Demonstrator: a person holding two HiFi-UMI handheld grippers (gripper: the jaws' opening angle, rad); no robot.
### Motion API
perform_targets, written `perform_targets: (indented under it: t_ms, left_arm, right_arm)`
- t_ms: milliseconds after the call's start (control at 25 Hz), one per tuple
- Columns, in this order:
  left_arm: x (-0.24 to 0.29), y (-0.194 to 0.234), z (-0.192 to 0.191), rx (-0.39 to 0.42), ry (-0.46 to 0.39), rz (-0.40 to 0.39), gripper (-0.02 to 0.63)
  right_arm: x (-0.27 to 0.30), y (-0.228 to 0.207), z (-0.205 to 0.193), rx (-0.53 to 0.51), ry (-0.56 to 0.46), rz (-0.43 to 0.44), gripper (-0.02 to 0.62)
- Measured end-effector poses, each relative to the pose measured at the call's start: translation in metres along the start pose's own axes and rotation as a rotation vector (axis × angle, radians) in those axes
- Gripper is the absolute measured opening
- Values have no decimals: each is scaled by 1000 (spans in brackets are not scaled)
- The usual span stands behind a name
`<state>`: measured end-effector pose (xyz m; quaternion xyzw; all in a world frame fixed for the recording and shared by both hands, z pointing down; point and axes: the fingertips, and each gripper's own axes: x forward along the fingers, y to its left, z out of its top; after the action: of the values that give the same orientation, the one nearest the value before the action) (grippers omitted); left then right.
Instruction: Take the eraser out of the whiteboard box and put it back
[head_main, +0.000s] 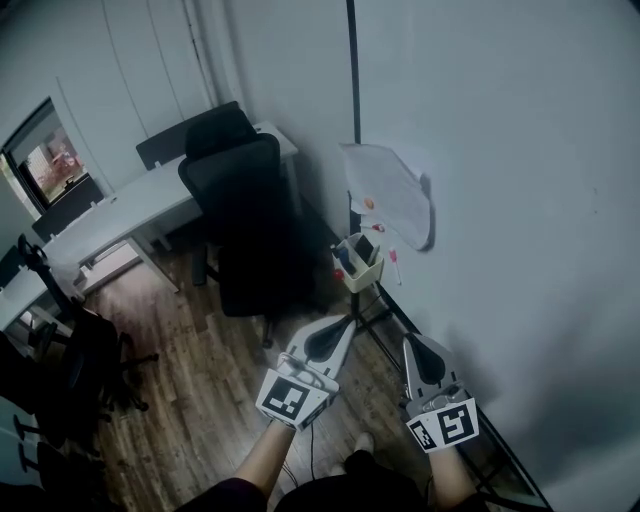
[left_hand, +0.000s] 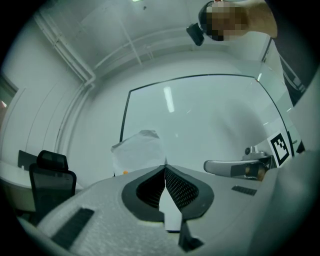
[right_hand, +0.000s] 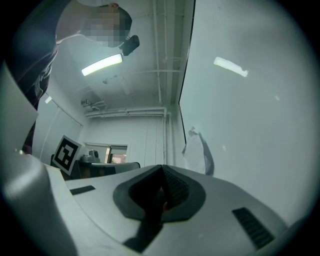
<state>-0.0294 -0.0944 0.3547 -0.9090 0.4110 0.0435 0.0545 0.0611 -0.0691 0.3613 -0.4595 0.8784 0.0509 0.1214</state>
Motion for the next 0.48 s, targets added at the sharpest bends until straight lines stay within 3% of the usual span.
perform_targets:
  t_ms: [480]
  left_arm:
    - [44, 32, -9, 28, 23, 28, 5]
  right_arm:
    - [44, -34, -9, 34, -11, 33, 3]
